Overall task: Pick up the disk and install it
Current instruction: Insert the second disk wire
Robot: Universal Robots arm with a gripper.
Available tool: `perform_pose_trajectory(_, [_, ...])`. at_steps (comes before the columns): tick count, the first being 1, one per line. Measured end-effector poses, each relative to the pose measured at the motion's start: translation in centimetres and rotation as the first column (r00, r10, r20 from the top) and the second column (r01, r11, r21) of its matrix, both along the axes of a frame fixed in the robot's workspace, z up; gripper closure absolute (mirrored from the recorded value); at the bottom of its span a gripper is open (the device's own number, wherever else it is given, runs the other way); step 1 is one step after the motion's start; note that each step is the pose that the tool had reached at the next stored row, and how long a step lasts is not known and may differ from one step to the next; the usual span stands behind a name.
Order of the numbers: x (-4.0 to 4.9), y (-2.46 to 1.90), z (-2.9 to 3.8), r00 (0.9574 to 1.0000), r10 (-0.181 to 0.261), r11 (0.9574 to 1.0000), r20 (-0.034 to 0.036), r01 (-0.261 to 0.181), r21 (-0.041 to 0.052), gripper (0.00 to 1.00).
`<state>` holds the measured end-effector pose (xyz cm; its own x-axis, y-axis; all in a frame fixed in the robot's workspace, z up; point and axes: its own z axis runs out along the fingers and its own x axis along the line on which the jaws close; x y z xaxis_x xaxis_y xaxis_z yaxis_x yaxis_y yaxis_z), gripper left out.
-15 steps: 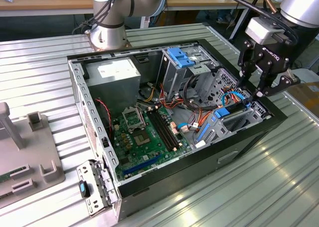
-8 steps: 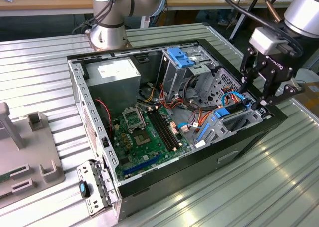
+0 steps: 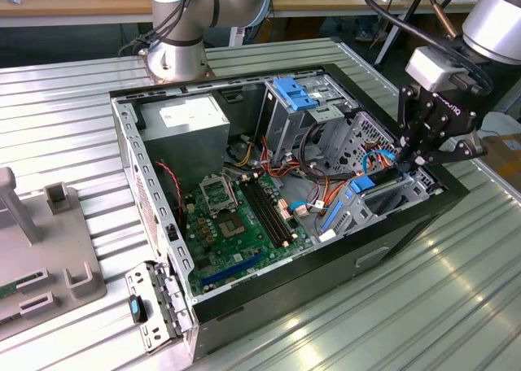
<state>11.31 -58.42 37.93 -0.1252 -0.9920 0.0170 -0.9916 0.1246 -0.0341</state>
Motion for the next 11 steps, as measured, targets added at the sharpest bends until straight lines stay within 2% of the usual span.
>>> perform_pose_trajectory(5, [-0.06,-0.01,-0.01,1.0,0.001,1.0,0.0003,-0.001,0.0013,0.84])
perform_pose_trajectory(6, [-0.13,0.0,-0.01,1.0,0.005,0.9999,0.0031,-0.005,0.0123,0.84])
perform_pose_trajectory(8, [-0.15,0.0,-0.02,0.9998,0.019,0.9994,0.0055,-0.02,0.0276,0.84])
perform_pose_trajectory(11, [-0.16,0.01,-0.04,0.999,0.044,0.9983,0.0079,-0.044,0.0375,0.84])
